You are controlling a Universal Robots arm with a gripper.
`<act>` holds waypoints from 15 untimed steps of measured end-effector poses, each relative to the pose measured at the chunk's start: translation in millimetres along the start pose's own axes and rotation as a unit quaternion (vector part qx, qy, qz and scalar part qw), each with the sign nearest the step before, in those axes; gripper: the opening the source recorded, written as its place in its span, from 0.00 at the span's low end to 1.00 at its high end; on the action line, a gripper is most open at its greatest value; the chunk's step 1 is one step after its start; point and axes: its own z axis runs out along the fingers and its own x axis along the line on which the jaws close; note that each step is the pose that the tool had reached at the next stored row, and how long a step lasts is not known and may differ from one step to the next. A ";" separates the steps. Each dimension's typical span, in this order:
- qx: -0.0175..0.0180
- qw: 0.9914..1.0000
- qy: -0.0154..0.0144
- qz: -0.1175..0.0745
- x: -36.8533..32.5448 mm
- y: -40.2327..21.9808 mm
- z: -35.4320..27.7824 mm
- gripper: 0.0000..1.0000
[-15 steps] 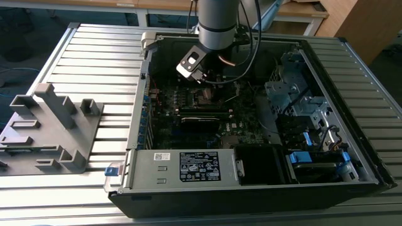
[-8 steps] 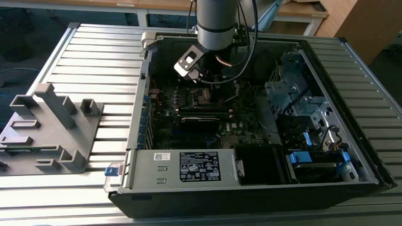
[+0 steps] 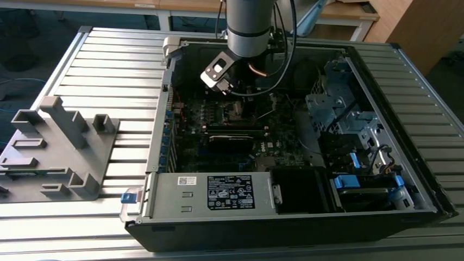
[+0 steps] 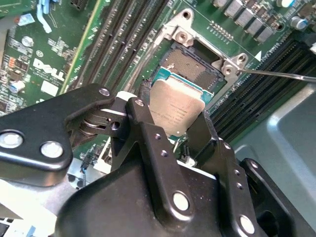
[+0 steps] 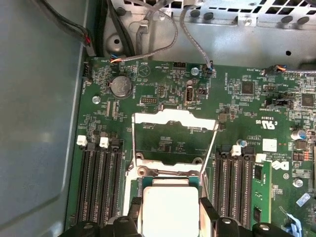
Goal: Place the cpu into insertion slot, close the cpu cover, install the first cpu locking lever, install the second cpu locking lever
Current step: 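Place the cpu into insertion slot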
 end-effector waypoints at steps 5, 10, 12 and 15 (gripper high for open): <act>0.000 1.000 0.001 0.000 6.0 -0.9 0.7 0.54; -0.001 1.000 -0.001 0.018 7.0 -1.9 2.3 0.54; -0.001 1.000 -0.001 0.027 7.0 -2.1 2.5 0.54; -0.001 1.000 -0.001 0.027 7.0 -2.1 2.6 0.54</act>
